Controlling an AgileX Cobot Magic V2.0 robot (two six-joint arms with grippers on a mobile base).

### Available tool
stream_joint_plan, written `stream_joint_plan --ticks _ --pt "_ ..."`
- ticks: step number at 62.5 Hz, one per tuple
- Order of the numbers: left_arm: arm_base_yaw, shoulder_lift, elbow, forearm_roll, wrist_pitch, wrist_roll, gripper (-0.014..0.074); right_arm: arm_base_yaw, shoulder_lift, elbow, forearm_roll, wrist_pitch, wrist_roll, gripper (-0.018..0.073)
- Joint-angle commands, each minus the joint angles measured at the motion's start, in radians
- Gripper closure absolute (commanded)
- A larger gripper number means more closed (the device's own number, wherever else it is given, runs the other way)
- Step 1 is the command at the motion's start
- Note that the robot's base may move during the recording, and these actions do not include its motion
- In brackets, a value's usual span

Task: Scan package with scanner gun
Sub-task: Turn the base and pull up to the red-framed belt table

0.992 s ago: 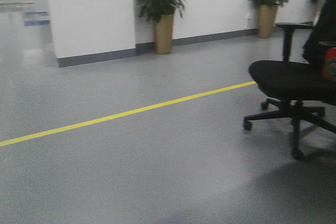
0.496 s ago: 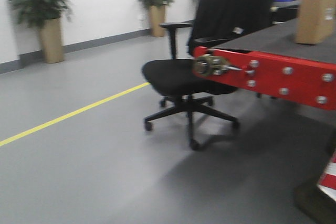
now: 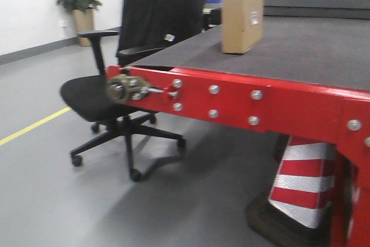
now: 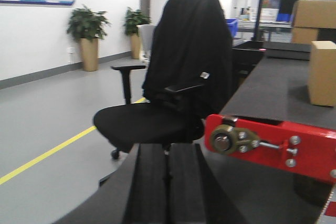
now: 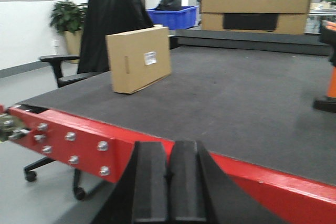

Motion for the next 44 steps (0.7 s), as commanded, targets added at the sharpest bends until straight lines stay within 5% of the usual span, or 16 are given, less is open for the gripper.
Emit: stream_joint_plan --ticks 1,44 --pt "0.005 -0.004 -0.003 0.004 -0.020 0.005 0.0687 0.000 -0.002 0.000 -0.004 -0.019 -0.002 0.0727" --pt "-0.002 -0.004 -0.003 0.004 -0.020 0.005 0.0687 0.000 -0.002 0.000 -0.004 -0.019 -0.002 0.0727"
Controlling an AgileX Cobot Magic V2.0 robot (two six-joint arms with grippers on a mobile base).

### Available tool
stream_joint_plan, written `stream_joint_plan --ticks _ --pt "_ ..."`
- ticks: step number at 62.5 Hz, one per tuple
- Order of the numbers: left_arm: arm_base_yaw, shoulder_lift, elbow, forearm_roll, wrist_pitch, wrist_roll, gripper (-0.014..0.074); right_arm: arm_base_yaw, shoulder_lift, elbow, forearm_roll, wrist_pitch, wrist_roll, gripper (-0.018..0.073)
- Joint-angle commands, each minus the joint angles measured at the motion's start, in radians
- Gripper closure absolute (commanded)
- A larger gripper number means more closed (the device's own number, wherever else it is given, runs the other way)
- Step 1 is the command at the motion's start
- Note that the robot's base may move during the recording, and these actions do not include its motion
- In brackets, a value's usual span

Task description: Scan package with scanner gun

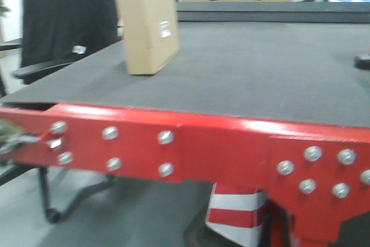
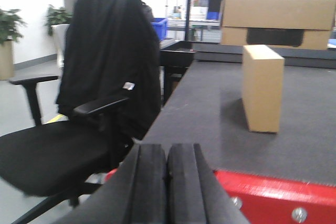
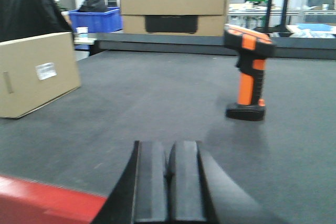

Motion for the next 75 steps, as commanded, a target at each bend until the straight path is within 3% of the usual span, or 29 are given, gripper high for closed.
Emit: stream_joint_plan --ticks 1,21,75 --pt "-0.002 -0.004 -0.003 0.004 -0.020 0.005 0.0687 0.000 -0.002 0.000 -0.004 -0.019 -0.002 0.0727" --pt "-0.022 -0.004 -0.003 0.004 -0.020 0.005 0.0687 0.000 -0.002 0.000 -0.004 -0.019 -0.002 0.0727" --pt "-0.006 -0.004 -0.003 0.004 -0.020 0.005 0.0687 0.000 -0.002 0.000 -0.004 -0.019 -0.002 0.0727"
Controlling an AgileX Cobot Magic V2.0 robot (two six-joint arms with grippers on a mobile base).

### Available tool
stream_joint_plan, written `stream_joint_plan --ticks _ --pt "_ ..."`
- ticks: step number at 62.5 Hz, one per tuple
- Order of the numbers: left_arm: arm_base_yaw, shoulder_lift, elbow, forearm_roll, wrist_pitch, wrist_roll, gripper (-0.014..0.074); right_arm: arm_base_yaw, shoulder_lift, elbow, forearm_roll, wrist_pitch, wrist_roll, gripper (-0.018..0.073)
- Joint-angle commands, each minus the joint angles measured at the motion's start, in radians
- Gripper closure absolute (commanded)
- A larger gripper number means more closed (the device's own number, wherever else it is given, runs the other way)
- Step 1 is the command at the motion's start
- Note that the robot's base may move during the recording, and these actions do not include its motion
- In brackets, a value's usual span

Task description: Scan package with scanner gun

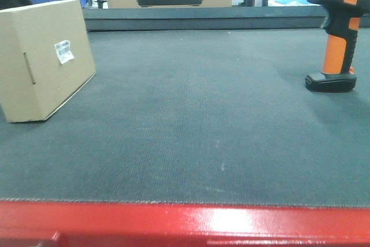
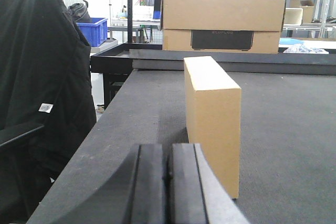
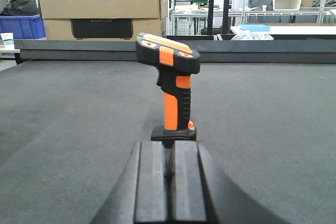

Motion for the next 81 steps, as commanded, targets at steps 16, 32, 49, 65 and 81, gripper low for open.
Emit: stream_joint_plan --ticks 16,32,49,65,81 --pt "0.005 -0.004 -0.003 0.004 -0.020 0.005 0.0687 0.000 -0.002 0.000 -0.004 -0.019 -0.002 0.0727" --pt "0.005 -0.004 -0.003 0.004 -0.020 0.005 0.0687 0.000 -0.002 0.000 -0.004 -0.019 -0.002 0.0727" --pt "0.005 -0.004 -0.003 0.004 -0.020 0.005 0.0687 0.000 -0.002 0.000 -0.004 -0.019 -0.002 0.0727" --pt "0.005 -0.004 -0.003 0.004 -0.020 0.005 0.0687 0.000 -0.002 0.000 -0.004 -0.019 -0.002 0.0727" --pt "0.005 -0.004 -0.003 0.013 -0.047 0.005 0.0687 0.000 -0.002 0.000 -0.004 -0.019 -0.002 0.0727"
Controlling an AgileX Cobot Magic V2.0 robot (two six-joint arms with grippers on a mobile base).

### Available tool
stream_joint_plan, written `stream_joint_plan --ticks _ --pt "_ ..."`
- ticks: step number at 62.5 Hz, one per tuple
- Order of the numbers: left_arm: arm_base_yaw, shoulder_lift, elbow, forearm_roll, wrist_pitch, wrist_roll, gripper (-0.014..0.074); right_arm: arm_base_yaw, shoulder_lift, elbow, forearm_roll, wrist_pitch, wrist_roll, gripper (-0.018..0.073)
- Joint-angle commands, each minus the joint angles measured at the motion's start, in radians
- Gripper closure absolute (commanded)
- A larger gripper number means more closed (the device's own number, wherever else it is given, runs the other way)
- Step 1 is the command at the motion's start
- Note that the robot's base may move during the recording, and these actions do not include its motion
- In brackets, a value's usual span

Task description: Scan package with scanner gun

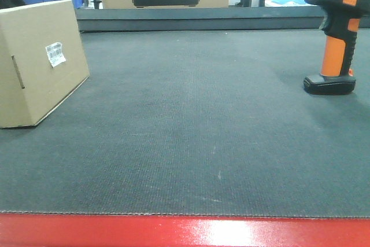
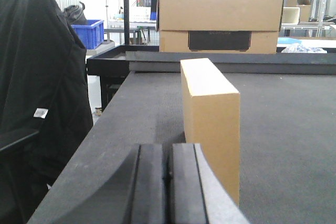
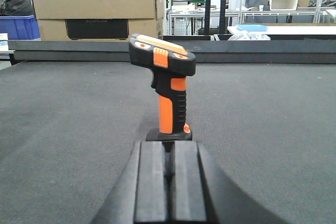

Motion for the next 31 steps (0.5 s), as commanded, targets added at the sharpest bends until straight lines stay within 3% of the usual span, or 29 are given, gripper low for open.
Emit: stream_joint_plan --ticks 1,15,31 --pt "0.005 -0.004 -0.003 -0.006 -0.020 0.003 0.0687 0.000 -0.002 0.000 -0.004 -0.019 -0.002 0.0727" --pt "0.005 0.045 -0.266 -0.026 0.289 0.003 0.0687 0.000 -0.002 0.000 -0.004 -0.019 -0.002 0.0727" --pt "0.005 0.395 -0.570 -0.041 0.526 0.003 0.0687 0.000 -0.002 0.000 -0.004 -0.019 -0.002 0.0727"
